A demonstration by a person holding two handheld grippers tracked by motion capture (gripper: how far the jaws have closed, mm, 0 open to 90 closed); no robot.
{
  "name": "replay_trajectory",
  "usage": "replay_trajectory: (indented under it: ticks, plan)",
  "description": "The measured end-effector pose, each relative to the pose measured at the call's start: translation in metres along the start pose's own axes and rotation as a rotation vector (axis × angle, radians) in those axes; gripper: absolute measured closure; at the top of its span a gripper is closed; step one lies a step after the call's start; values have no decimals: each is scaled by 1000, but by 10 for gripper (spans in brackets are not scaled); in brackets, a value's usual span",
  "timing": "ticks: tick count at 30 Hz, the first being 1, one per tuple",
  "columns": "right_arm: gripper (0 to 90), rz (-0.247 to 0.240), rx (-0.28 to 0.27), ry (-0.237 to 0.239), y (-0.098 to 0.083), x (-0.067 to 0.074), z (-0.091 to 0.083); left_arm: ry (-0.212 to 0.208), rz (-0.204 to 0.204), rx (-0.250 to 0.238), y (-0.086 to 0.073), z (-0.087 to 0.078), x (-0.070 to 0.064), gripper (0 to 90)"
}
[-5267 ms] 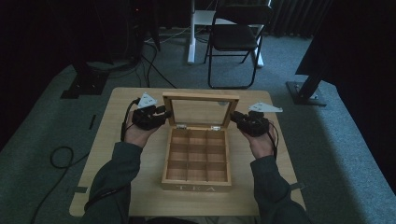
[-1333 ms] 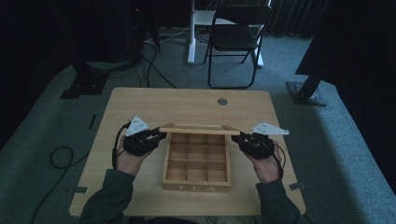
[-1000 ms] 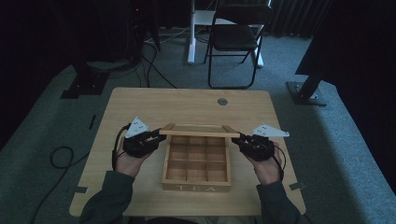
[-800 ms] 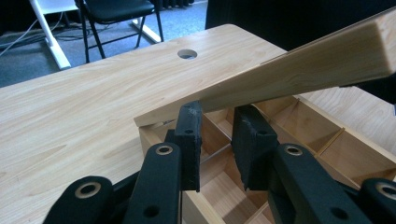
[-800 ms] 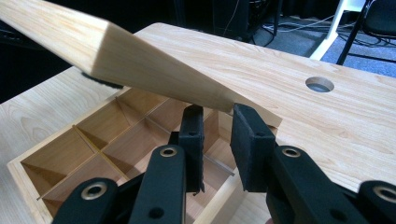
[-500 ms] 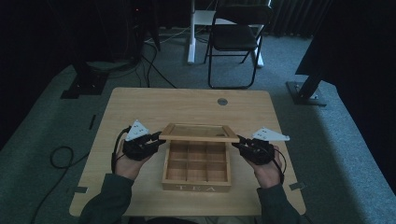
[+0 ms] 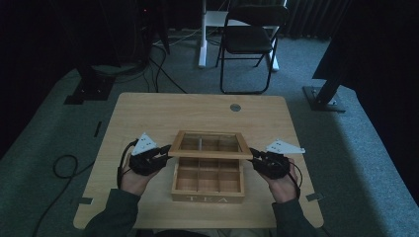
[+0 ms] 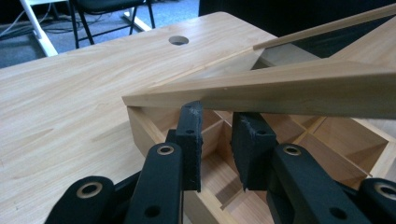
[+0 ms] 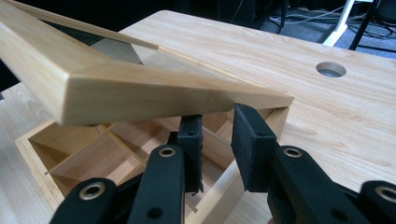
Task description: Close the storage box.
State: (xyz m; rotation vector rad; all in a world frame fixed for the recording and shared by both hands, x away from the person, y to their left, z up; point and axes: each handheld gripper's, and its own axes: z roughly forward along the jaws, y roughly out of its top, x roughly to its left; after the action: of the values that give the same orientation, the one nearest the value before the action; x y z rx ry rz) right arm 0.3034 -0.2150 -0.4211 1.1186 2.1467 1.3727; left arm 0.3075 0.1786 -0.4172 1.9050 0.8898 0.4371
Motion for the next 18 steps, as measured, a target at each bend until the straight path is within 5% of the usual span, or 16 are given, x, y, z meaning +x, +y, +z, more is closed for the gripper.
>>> replay_trajectory:
  ticks: [18]
  plan:
    - [735,8,5,16,-12,1,1,-8,-15,4,-12,3,-1,734]
